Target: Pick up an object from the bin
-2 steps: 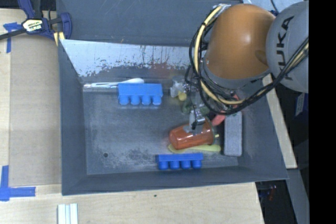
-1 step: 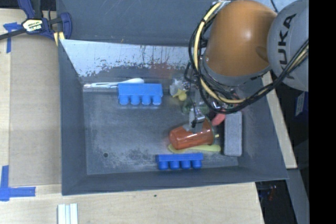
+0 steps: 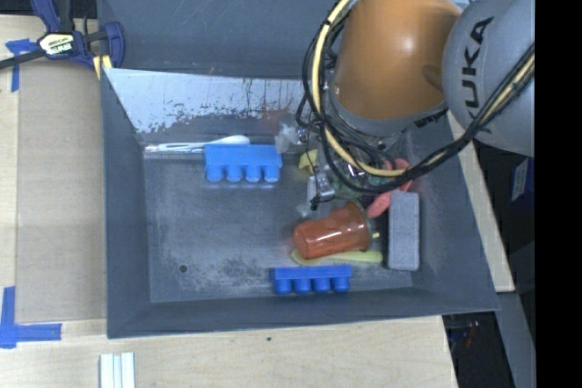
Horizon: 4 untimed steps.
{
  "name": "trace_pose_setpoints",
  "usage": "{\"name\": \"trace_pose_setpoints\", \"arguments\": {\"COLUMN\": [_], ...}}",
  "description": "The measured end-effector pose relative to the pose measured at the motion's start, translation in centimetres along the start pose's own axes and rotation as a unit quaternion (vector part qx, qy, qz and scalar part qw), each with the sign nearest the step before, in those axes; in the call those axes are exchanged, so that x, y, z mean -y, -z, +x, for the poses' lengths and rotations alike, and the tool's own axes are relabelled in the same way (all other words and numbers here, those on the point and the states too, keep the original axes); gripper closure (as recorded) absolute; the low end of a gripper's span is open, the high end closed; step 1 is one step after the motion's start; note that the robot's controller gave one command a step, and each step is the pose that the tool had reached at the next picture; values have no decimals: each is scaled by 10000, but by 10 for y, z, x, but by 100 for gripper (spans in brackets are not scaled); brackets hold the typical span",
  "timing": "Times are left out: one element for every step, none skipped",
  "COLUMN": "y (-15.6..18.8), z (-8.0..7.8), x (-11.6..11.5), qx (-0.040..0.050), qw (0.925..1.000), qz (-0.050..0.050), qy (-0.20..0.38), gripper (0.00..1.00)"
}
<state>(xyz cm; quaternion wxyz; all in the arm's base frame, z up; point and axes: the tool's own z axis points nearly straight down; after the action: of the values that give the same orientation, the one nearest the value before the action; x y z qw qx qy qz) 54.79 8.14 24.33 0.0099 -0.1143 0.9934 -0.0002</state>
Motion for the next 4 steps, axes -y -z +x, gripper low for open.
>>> {"name": "trace_pose_setpoints", "arguments": {"y": [-67, -149, -158, -129], "z": [4, -13, -6, 12], "x": [35, -10, 13, 70], "qx": [7, 77, 46, 49], "qw": [9994, 9999, 9965, 10000], "qz": [10, 0, 20, -2], "qy": [344, -79, 834, 57], "gripper": [0, 0, 0, 0]}}
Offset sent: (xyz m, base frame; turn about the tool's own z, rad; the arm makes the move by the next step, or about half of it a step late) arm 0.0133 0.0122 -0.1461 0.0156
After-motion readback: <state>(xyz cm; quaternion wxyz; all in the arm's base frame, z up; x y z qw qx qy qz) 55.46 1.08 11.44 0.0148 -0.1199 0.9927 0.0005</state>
